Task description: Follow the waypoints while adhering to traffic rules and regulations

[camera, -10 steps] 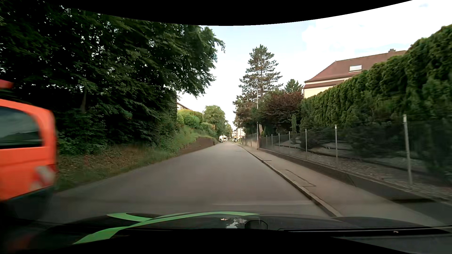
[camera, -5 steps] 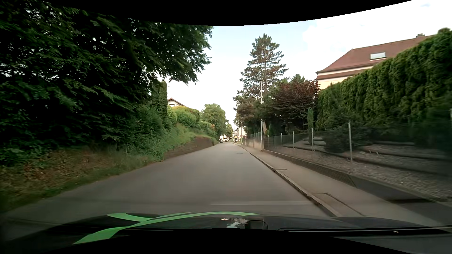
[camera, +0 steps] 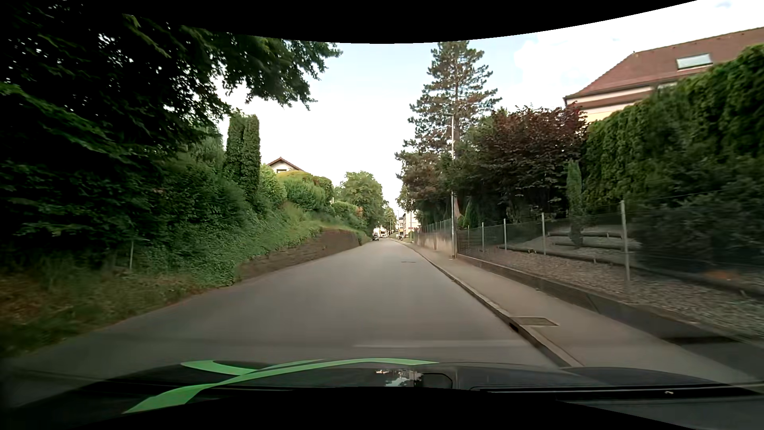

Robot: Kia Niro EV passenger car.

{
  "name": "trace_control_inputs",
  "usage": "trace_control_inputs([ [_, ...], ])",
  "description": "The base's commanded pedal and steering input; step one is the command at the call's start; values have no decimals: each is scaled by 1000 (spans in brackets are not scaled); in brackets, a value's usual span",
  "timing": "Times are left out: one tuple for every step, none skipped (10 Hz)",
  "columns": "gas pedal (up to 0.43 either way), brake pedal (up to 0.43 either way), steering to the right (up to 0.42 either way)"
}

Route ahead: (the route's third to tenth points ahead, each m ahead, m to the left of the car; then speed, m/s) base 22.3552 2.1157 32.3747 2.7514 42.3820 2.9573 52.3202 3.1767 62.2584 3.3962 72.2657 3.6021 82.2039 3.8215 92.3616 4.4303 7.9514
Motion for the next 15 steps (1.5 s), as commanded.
trace_control_inputs([
  [157, 0, -11],
  [157, 0, -10],
  [157, 0, -9],
  [157, 0, -9],
  [157, 0, -9],
  [157, 0, -9],
  [157, 0, -9],
  [157, 0, -9],
  [157, 0, -8],
  [157, 0, -9],
  [157, 0, -8],
  [157, 0, -8],
  [157, 0, -8],
  [157, 0, -8],
  [157, 0, -8],
])
